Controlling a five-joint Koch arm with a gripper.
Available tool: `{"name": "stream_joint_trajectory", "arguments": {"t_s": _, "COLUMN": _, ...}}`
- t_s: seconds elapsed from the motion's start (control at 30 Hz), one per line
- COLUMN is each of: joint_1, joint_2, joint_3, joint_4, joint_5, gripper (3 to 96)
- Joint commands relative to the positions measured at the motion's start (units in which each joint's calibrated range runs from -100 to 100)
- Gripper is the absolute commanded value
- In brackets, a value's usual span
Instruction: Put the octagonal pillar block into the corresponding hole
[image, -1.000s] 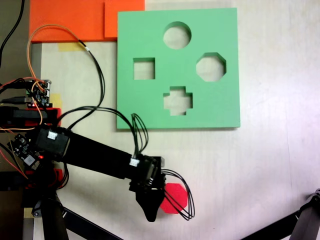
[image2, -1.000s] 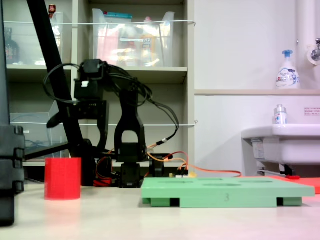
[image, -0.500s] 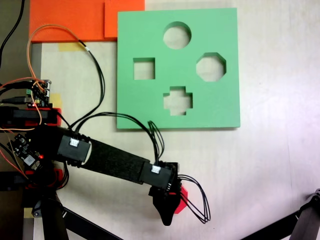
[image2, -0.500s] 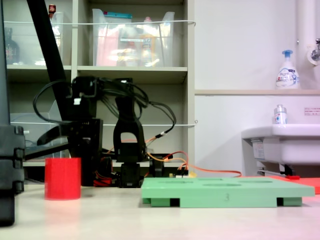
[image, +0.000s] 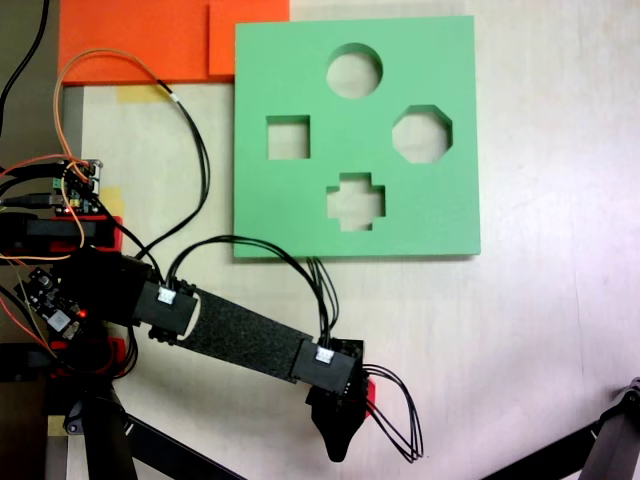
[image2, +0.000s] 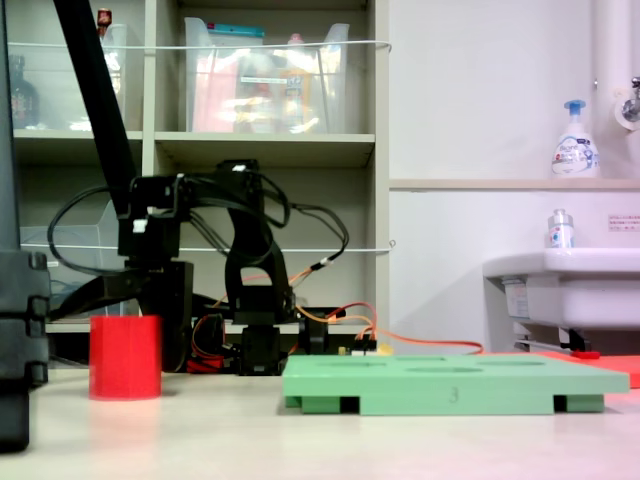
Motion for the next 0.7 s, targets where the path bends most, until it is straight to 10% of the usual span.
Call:
{"name": "stream_joint_trajectory", "arguments": {"t_s": 0.03, "joint_1": -0.7, "joint_2": -0.2, "joint_3": -0.1, "joint_4": 3.4, "joint_5": -0.5, "gripper": 94.8}}
{"name": "stream_joint_trajectory", "arguments": {"t_s": 0.13, "joint_1": -0.8, "joint_2": 0.3, "joint_3": -0.9, "joint_4": 4.6, "joint_5": -0.5, "gripper": 91.1}}
{"name": "stream_joint_trajectory", "arguments": {"t_s": 0.4, "joint_1": -1.4, "joint_2": 0.7, "joint_3": -3.0, "joint_4": 5.2, "joint_5": -0.6, "gripper": 44.2}}
{"name": "stream_joint_trajectory", "arguments": {"t_s": 0.7, "joint_1": -1.9, "joint_2": -15.5, "joint_3": -10.6, "joint_4": 0.4, "joint_5": -0.8, "gripper": 38.4}}
